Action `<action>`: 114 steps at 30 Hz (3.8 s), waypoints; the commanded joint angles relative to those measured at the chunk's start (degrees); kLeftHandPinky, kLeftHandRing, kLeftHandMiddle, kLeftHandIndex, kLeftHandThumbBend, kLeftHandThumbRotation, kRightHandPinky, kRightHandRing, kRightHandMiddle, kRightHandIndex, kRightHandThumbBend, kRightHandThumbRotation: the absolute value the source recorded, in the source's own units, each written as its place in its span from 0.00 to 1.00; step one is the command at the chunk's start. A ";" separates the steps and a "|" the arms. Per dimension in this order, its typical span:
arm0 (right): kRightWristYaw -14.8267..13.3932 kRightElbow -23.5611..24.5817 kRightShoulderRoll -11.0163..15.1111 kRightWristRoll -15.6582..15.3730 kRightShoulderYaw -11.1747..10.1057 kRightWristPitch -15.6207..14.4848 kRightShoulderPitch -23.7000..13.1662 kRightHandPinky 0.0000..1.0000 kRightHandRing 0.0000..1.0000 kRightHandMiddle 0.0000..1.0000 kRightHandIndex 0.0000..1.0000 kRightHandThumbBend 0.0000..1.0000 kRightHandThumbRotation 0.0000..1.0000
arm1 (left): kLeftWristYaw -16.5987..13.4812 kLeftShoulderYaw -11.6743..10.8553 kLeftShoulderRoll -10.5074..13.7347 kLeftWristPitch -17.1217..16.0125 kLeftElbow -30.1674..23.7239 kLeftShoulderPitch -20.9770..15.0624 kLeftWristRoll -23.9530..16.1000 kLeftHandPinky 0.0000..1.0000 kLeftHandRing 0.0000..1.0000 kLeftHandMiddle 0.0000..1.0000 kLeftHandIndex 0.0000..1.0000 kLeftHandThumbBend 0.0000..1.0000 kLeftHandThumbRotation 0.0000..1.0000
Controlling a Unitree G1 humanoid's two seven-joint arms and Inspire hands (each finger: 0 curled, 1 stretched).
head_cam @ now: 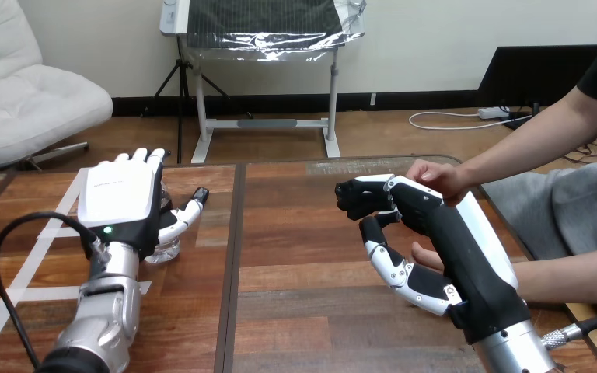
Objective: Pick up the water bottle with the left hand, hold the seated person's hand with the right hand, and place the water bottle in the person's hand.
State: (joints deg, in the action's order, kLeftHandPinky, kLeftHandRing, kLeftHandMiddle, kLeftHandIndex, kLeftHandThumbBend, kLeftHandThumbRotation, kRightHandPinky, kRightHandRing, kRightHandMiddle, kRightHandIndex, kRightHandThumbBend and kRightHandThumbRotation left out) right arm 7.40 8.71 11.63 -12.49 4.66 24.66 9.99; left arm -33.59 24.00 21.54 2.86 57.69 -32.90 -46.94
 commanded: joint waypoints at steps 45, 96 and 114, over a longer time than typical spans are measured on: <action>0.72 1.85 0.29 1.05 -0.43 -1.89 -4.26 0.56 0.67 0.69 0.68 0.16 0.00 | -0.75 0.52 1.36 0.08 -11.23 6.91 0.10 0.86 0.88 0.90 0.88 0.48 1.00; 0.35 1.48 0.11 0.65 -0.23 -1.95 -4.89 0.55 0.67 0.69 0.69 0.16 0.00 | -0.14 -1.00 3.20 1.32 -22.88 13.09 -0.48 0.82 0.86 0.88 0.87 0.49 1.00; 0.19 1.08 0.15 0.49 -0.29 -1.58 -5.22 0.55 0.68 0.69 0.68 0.16 0.00 | -0.78 -1.46 3.83 0.72 -25.54 15.17 -0.48 0.81 0.85 0.87 0.86 0.50 1.00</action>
State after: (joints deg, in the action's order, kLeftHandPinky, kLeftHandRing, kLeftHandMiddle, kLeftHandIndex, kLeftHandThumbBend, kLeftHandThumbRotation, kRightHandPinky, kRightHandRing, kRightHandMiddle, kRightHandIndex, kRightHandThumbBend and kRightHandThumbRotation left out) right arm 7.94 8.71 11.61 -12.32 4.67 22.39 8.74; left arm -34.31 23.36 24.27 3.57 35.22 -18.22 -46.97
